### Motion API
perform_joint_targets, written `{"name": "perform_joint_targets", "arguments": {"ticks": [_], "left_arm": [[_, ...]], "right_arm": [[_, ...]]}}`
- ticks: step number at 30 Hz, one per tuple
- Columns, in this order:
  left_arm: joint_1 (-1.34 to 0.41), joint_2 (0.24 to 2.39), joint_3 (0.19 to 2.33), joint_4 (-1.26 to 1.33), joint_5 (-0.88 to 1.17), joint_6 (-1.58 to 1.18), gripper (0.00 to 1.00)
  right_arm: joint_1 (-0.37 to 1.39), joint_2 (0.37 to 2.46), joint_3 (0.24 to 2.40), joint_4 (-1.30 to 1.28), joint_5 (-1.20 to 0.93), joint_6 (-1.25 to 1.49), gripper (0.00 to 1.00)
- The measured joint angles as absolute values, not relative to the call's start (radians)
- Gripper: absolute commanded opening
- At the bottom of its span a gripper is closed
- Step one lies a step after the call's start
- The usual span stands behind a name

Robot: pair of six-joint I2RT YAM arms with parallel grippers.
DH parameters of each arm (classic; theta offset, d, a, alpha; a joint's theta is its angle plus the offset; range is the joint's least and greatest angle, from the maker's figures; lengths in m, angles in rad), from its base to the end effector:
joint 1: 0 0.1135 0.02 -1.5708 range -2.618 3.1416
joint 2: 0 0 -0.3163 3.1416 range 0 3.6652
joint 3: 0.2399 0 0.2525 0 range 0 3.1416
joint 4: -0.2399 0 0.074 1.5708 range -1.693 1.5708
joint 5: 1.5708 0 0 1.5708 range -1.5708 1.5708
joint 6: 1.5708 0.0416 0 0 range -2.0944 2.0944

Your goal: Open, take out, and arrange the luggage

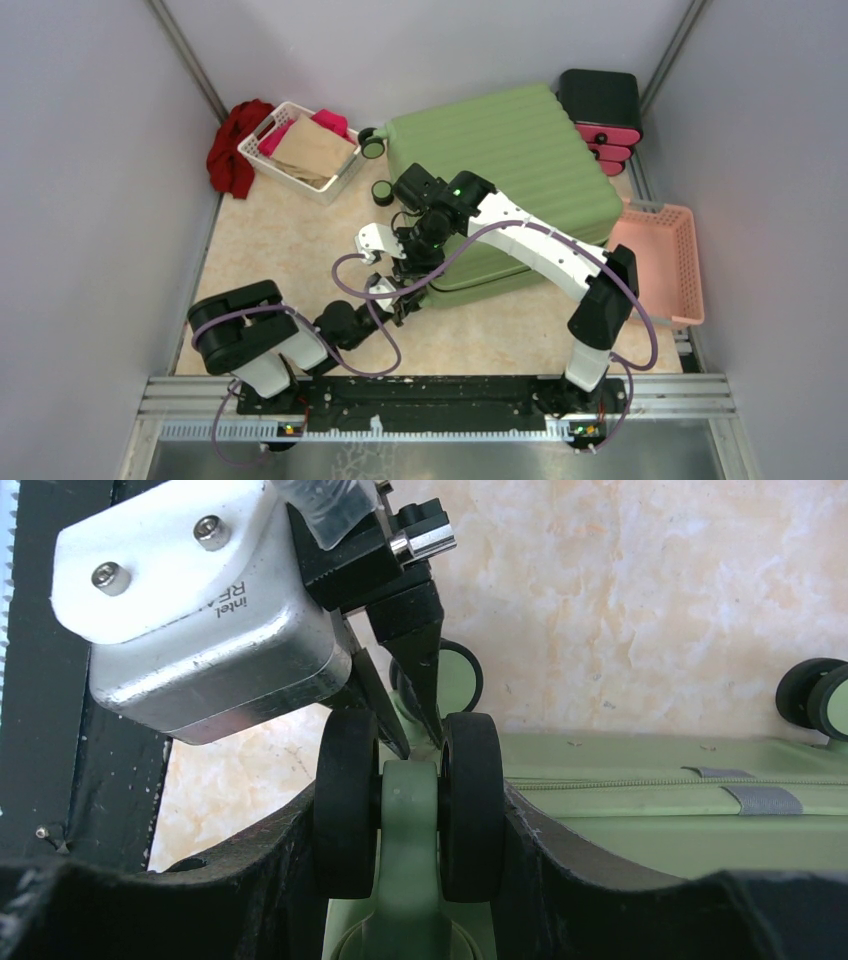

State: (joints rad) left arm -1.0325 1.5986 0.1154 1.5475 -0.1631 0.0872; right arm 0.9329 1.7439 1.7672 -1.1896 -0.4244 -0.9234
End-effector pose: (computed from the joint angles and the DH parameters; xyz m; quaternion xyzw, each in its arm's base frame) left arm 0.1211 -0.1896 0.1980 0.3117 0.6092 -0.2814 0.6727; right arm 0.2020 0.3013 0.3879 -0.7920 0.5401 0.2072 0.1954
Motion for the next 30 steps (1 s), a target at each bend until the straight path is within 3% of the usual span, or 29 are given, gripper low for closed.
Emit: {"name": "perform_joint_targets", "arguments": {"ticks": [3,7,10,14,17,21,24,30], "left_arm": [[-1.032,1.599,0.116,1.549,-0.163,0.088,0.12],[-1.032,1.599,0.116,1.549,-0.167,0.092,0.12],[-1.032,1.599,0.116,1.549,-0.168,0.094,0.13],[-1.032,1.599,0.117,1.549,-0.169,0.096,0.24],[-1.032,1.599,0.119,1.549,-0.173,0.095,0.24],[-1.032,1.599,0.12,1.549,-0.174,0.095,0.18],[-1.032,1.599,0.121,1.548,-0.173,0.094,0.02],[-1.033,1.599,0.123,1.549,-0.176,0.095,0.0]], "right_arm": [[0.933,1.744,1.767,-1.19,-0.424,-0.923,0.0],[0.933,1.744,1.767,-1.19,-0.424,-0.923,0.0],[0.933,1.744,1.767,-1.19,-0.424,-0.923,0.0],[0.933,1.744,1.767,-1.19,-0.424,-0.923,0.0],[0.933,1.744,1.767,-1.19,-0.424,-0.923,0.0],[0.933,1.744,1.767,-1.19,-0.424,-0.923,0.0],[0.933,1.744,1.767,-1.19,-0.424,-0.923,0.0],[0.933,1.744,1.767,-1.19,-0.424,-0.923,0.0]]}}
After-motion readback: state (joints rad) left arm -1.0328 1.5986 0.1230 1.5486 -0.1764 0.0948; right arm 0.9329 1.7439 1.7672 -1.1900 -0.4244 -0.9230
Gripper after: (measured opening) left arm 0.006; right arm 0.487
